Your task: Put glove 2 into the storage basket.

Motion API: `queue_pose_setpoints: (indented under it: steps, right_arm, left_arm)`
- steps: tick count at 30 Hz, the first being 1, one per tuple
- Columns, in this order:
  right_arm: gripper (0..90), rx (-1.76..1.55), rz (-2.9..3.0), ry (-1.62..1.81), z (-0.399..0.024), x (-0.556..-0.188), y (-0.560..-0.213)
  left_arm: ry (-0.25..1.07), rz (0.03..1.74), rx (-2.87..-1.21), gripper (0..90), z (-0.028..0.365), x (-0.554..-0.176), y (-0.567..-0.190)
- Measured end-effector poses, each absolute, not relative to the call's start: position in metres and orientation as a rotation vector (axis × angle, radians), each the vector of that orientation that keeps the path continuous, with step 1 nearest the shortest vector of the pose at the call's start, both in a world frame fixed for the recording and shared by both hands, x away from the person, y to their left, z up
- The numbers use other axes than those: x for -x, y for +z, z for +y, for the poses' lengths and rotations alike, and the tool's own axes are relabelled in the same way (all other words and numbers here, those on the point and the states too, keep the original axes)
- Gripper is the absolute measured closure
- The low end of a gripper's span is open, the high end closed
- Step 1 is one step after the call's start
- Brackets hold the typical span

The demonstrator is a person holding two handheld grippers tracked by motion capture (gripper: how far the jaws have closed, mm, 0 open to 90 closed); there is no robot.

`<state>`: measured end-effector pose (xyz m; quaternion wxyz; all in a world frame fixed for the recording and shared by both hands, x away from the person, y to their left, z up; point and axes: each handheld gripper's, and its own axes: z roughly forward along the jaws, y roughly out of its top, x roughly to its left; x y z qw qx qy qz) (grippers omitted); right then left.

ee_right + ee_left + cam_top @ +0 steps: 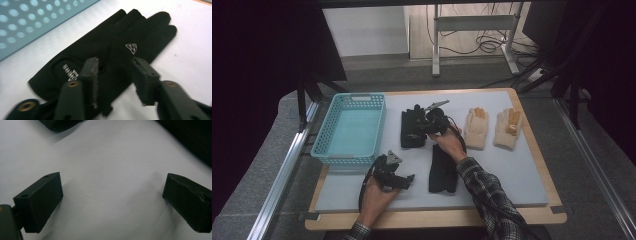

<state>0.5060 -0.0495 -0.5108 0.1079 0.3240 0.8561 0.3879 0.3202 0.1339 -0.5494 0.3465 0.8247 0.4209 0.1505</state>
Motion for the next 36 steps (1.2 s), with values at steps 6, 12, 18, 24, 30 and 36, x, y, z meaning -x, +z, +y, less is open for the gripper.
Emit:
queue_pose_setpoints:
  steps: [6, 12, 18, 24, 30, 36]
  right_arm:
    - [42.7, -0.944, 2.527, 1.12, -0.033, -0.518, -0.519]
    - [54.0, -0.931, 2.571, 1.045, -0.026, -0.527, -0.529]
    - [79.5, -0.947, 2.572, 1.019, -0.022, -0.523, -0.528]
    - [87.4, -0.963, 2.57, 0.991, -0.018, -0.521, -0.525]
    - [87.5, -0.998, 2.537, 1.033, -0.025, -0.514, -0.513]
    - [87.4, -0.992, 2.528, 1.108, -0.034, -0.503, -0.492]
  left_arm:
    - [0.391, 1.091, -2.14, 3.1, 0.134, -0.32, -0.549]
    - [0.392, 1.091, -2.141, 3.1, 0.134, -0.32, -0.549]
    - [0.392, 1.091, -2.143, 3.1, 0.134, -0.32, -0.549]
    - [0.392, 1.091, -2.143, 3.2, 0.134, -0.32, -0.549]
    - [0.394, 1.09, -2.141, 3.3, 0.134, -0.32, -0.549]
    - [0.395, 1.09, -2.141, 3.3, 0.134, -0.32, -0.549]
